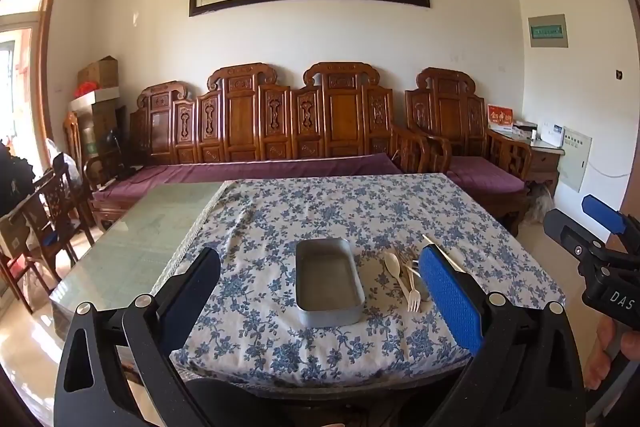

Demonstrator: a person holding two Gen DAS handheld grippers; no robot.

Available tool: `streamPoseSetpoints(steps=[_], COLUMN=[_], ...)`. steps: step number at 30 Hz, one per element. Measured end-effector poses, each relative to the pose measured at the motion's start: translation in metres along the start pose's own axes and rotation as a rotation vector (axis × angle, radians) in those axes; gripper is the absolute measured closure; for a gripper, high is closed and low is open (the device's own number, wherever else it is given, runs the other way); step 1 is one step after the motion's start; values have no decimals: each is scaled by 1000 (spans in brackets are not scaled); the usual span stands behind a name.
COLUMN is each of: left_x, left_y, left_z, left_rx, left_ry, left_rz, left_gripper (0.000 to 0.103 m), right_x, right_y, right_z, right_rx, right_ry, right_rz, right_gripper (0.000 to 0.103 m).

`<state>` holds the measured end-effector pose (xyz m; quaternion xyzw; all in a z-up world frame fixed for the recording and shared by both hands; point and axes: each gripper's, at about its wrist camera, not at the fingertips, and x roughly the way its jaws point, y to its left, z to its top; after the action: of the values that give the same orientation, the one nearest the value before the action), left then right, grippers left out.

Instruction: Organize utensils

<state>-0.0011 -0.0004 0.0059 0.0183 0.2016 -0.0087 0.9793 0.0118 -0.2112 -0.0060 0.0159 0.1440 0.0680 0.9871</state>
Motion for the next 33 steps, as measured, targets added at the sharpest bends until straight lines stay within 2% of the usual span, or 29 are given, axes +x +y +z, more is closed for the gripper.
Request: streamPoseSetpoints(steps=[33], left_x=[-5], left_y=[-2], left_z=[8], left_rx=[-3], left_ry=[-17], left_rz=[3], left_gripper=[7], right_x=[-3], right_y=[-1], right_z=[5], right_rx=[5], right_ry=[-4], right_rz=[1], right_gripper=[2])
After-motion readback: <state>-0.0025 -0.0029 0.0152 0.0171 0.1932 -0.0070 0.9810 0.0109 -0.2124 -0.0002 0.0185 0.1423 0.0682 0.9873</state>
